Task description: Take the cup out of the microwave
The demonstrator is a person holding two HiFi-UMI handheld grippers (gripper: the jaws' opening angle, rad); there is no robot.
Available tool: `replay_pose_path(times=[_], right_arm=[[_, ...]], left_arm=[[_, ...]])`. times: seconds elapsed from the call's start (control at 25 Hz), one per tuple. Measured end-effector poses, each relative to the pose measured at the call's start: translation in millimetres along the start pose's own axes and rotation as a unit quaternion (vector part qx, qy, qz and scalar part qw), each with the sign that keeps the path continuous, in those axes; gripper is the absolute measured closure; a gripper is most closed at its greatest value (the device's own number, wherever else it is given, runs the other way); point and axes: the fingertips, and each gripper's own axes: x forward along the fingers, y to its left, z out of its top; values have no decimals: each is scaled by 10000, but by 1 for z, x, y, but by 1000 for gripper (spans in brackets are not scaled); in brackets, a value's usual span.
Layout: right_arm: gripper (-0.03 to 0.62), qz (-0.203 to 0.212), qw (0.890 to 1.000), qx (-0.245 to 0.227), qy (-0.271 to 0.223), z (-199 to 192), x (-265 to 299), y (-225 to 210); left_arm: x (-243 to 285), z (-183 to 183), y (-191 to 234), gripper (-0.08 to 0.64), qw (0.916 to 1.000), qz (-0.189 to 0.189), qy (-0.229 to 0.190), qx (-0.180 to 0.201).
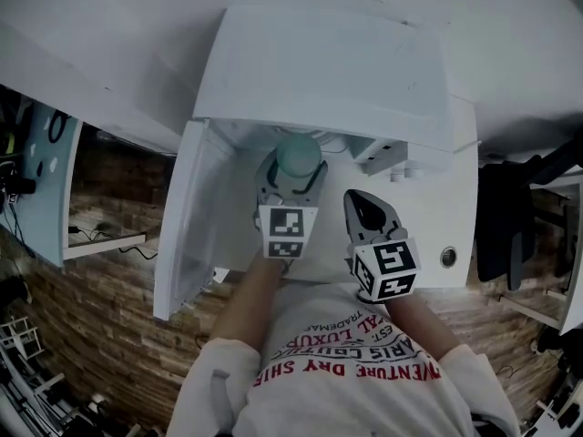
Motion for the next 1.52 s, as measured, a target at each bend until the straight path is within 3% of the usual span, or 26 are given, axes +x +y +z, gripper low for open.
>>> replay_pose_path(times=[0.28, 0.52, 0.8, 1.08, 1.52], right_arm=[[588, -39, 9995, 79, -289, 10, -18, 15], [588, -143, 9982, 101, -569, 18, -35, 24], [588, -255, 9924, -154, -1196, 48, -65, 38], [588, -127, 9794, -260, -1999, 76, -89, 49], [588, -101, 9726, -712, -2210, 89, -95, 62]], left_arm=[[-58, 13, -7, 204, 9994, 11, -302, 194], [-104, 35, -10, 203, 9978, 43, -648, 122], [-145, 73, -26, 204, 9946, -203, -992, 232], [-160, 102, -39, 204, 9905, -412, -1265, 353], [-163, 110, -31, 202, 9899, -401, -1310, 375]])
